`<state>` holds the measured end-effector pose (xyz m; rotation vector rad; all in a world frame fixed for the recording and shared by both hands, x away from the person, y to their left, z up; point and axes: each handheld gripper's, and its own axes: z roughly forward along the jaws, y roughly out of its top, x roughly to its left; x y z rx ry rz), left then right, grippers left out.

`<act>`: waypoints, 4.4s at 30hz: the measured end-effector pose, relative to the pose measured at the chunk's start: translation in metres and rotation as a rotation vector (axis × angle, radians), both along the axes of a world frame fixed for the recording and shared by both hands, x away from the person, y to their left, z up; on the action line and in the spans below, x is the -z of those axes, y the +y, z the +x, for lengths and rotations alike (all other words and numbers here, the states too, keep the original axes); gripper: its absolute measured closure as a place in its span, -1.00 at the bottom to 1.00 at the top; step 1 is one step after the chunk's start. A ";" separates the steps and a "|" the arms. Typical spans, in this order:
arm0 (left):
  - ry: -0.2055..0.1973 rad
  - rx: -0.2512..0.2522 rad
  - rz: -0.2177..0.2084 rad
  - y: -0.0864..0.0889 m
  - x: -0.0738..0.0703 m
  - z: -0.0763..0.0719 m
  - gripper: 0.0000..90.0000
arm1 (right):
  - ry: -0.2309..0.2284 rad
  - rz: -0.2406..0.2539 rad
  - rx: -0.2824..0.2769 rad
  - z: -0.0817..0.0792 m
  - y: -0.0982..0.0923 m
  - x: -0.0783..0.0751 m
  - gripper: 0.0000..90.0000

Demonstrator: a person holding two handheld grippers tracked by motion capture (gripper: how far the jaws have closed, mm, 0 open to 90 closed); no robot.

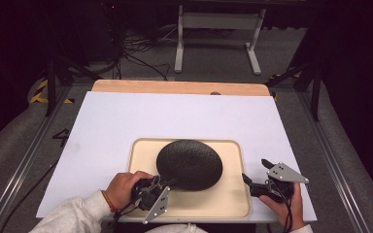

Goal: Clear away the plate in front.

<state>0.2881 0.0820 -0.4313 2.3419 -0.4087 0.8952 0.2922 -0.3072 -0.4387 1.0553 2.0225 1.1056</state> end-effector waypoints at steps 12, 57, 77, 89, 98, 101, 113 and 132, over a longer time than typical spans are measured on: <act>0.124 -0.039 -0.001 0.014 0.010 0.010 0.60 | -0.007 0.001 -0.005 0.000 0.001 0.000 -0.67; 0.340 -0.144 -0.219 0.037 0.001 0.024 -0.48 | -0.010 -0.005 -0.023 0.001 0.001 0.002 -0.69; 0.397 -0.237 -0.279 0.057 -0.003 0.049 -0.83 | -0.010 -0.017 -0.029 0.002 0.001 0.002 -0.71; 0.380 -0.281 -0.296 0.070 -0.005 0.057 -0.82 | -0.008 -0.019 -0.033 0.002 0.000 0.003 -0.71; 0.369 -0.312 -0.302 0.087 -0.003 0.066 -0.79 | -0.009 -0.016 -0.025 0.001 -0.003 0.003 -0.71; 0.369 -0.359 -0.311 0.097 -0.001 0.072 -0.80 | -0.007 -0.013 -0.021 0.002 -0.004 0.003 -0.71; 0.395 -0.421 -0.321 0.130 0.007 0.080 -0.79 | 0.001 -0.027 -0.030 0.002 -0.003 0.005 -0.71; 0.473 -0.497 -0.383 0.174 0.020 0.074 -0.76 | 0.008 -0.039 -0.040 0.004 0.000 0.007 -0.71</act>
